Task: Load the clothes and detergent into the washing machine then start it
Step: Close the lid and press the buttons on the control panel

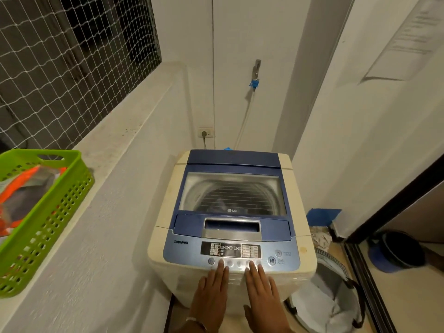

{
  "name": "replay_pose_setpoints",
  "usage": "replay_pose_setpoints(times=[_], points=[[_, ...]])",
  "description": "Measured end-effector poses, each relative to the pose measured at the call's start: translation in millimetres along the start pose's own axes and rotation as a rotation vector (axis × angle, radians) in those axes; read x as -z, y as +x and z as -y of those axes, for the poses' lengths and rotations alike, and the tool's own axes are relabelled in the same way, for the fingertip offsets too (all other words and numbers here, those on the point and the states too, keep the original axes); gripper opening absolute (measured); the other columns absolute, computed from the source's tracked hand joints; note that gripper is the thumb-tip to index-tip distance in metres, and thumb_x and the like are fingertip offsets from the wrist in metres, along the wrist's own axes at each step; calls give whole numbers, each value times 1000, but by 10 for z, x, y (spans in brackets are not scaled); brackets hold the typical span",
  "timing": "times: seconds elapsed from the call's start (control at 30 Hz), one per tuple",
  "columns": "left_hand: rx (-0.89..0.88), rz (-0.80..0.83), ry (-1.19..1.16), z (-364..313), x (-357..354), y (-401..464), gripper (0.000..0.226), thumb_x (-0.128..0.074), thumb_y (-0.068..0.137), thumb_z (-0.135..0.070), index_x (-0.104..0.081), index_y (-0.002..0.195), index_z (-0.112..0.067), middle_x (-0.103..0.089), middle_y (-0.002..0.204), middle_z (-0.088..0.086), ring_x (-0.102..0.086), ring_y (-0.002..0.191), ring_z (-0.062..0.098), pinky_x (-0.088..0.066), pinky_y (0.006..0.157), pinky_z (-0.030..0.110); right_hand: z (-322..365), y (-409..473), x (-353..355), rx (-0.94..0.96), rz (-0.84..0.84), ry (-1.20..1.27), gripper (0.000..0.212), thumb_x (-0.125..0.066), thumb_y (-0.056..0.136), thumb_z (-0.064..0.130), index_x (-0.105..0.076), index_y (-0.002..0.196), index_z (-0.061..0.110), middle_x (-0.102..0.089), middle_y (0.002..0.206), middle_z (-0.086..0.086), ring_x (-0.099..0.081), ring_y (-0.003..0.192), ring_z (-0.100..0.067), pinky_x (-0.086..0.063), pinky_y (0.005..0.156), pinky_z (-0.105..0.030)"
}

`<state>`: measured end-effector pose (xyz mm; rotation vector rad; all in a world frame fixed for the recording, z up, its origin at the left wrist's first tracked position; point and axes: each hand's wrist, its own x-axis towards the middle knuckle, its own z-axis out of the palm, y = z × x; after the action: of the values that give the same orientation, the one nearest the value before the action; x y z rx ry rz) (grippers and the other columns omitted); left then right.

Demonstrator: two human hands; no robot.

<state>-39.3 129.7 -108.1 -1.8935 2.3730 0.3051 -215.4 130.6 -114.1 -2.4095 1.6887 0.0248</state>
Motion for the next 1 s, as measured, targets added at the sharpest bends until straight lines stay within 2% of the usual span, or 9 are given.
replay_pose_setpoints(times=[0.2,0.27,0.33,0.43,0.53,0.63,0.73,0.87,1.0], points=[[-46,-1,-10,-81,142,-20,54,-90,41,-22,-75,92,-18,-68,121,13,-71,79,21,-56,59,31,78,-45,109,-40,42,-11,109,-83,48,50,-42,140,9,-41,151,-11,-27,140,-33,-52,89,-45],[-25,-44,-75,-90,182,-16,48,-88,48,-18,-72,93,-19,-64,128,14,-70,79,18,-57,62,30,78,-56,124,-43,48,-2,107,-83,49,50,-42,139,10,-43,150,-11,-39,137,-33,-55,86,-43],[21,-25,-171,-101,233,-37,39,-70,77,-12,-62,116,-16,-41,150,16,-67,93,19,-56,76,31,77,-65,145,-50,53,11,104,-81,53,49,-41,141,10,-40,152,-12,-45,135,-34,-54,88,-41],[77,10,-168,-102,219,-72,46,-41,97,-7,-33,142,-13,-20,159,11,-65,93,20,-53,81,31,82,-71,175,-18,71,45,94,-67,78,44,-22,152,8,-5,161,-11,-13,147,-35,-43,106,-43],[113,46,-177,-146,213,-80,50,-43,96,-2,-30,143,-14,-6,162,7,-67,85,21,-56,78,32,62,-78,253,5,101,68,85,-50,93,37,4,154,14,24,157,-4,18,147,-28,-25,117,-41],[112,103,-172,-181,223,-76,64,-53,92,0,-23,147,-14,-32,153,15,-68,83,21,-56,80,31,55,-58,290,9,91,74,80,-49,95,33,2,155,15,23,157,-3,15,148,-27,-27,116,-40],[64,163,-156,-240,331,-51,65,-60,85,6,-30,141,-10,-10,159,19,-63,78,23,-53,75,31,25,-64,257,7,81,81,77,-53,93,27,-9,155,14,17,157,-2,6,149,-28,-36,112,-41],[89,217,-138,-267,421,2,80,-63,83,7,-19,147,-7,-37,147,22,-60,79,24,-53,80,34,24,-60,245,25,72,92,75,-46,97,24,0,155,16,21,158,-2,22,142,-23,-28,116,-40],[104,255,-124,-296,487,5,92,-69,78,5,-12,150,-7,-42,143,22,-64,90,26,-53,84,35,31,-63,244,10,77,98,77,-51,93,24,-7,155,15,17,159,-4,16,146,-26,-33,113,-40]])
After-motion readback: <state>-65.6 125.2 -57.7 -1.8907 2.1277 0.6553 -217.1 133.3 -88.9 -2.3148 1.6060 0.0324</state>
